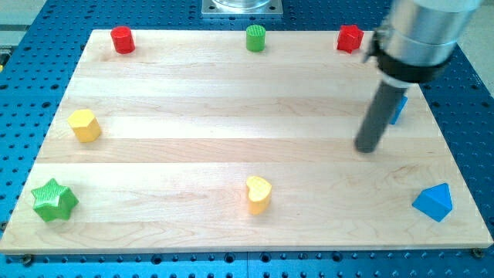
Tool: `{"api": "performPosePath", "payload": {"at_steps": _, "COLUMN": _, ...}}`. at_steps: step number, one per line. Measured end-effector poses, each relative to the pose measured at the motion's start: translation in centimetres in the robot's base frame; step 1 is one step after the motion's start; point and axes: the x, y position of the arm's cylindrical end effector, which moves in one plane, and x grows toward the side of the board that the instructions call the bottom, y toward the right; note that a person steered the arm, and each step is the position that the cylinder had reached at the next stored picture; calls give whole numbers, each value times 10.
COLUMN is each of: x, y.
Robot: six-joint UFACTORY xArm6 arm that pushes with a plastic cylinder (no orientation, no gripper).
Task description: Move the cube right to the green star
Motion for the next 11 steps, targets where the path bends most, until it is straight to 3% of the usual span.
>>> {"api": "performPosePath", "payload": {"at_steps": 1, "x": 7, "y": -85}}
{"api": "performPosePath", "payload": {"at_steps": 2, "x": 7, "y": -93}}
{"api": "performPosePath", "payload": {"at_steps": 5, "x": -31, "y": 92}}
{"api": "performPosePath", "payload": {"at_steps": 6, "x": -34, "y": 126}}
{"api": "performPosePath", "payload": {"at_steps": 7, "x": -70, "y": 133}}
{"api": "performPosePath", "payload": {"at_steps": 8, "x": -65, "y": 38}}
{"api": "performPosePath", "payload": {"at_steps": 10, "x": -92, "y": -45}}
{"api": "performPosePath", "payload": {"at_steps": 11, "x": -26, "y": -114}}
